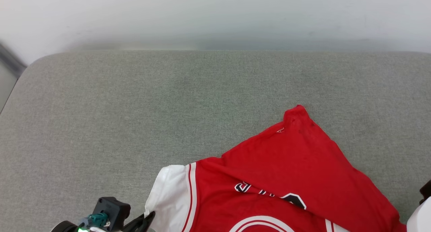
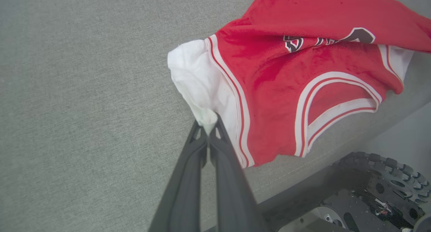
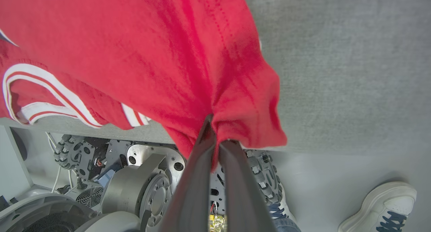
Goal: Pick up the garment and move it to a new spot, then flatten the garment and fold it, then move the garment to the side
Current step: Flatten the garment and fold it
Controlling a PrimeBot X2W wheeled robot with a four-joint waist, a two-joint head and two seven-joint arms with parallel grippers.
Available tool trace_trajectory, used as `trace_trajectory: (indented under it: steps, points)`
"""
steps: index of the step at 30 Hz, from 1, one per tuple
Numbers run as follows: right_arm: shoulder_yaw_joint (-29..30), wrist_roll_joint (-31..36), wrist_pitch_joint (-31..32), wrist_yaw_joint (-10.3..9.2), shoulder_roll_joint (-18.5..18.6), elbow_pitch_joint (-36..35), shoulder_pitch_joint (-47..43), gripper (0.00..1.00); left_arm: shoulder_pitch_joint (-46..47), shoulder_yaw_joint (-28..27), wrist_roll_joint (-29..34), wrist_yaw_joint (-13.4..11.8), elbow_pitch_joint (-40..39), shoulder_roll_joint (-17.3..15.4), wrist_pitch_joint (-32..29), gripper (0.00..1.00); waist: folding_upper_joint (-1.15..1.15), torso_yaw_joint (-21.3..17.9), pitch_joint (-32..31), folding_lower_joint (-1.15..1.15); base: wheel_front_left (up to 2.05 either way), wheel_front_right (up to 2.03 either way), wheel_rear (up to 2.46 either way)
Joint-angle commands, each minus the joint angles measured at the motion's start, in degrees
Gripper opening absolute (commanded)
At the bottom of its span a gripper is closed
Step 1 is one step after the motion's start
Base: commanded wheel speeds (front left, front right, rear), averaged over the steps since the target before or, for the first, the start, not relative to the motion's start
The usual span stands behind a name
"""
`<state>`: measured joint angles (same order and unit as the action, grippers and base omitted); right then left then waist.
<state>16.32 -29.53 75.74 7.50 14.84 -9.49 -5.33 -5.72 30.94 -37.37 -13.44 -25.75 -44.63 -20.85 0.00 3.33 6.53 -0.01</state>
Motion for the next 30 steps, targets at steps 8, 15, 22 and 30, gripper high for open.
trace_trajectory:
  steps: [8, 15, 22, 30]
  points:
    - [-2.37, -0.97, -2.06, -0.02, 1.96, 0.22, 0.65, 1.00, 0.67, 0.47, 0.90, -0.41, -1.40, -0.20, -0.96, 0.00, 0.00, 0.46, 0.52, 0.01, 0.00, 0.00, 0.00]
    - [-3.73, -4.24, -0.34, -0.02, 5.04, -4.69, 7.72, 1.00, 2.31, 0.90, 1.54, 0.09, -2.95, -0.48, -2.03, 0.00, 0.00, 3.02, 2.82, 0.01, 0.00, 0.00, 0.00]
    - [-6.99, -2.96, 1.70, -0.02, 5.73, -6.58, 18.65, 1.00, 5.00, 1.73, 2.89, 0.82, -4.14, 0.57, -2.41, 0.00, 0.00, 7.13, 7.45, 0.01, 0.00, 0.00, 0.00]
    - [-10.45, 3.13, 1.03, -0.02, 4.78, 2.73, 30.69, 1.00, 9.33, 3.66, 4.01, 3.01, -3.54, 3.19, -2.18, 0.00, 0.00, 12.81, 13.99, 0.01, 0.00, 0.00, 0.00]
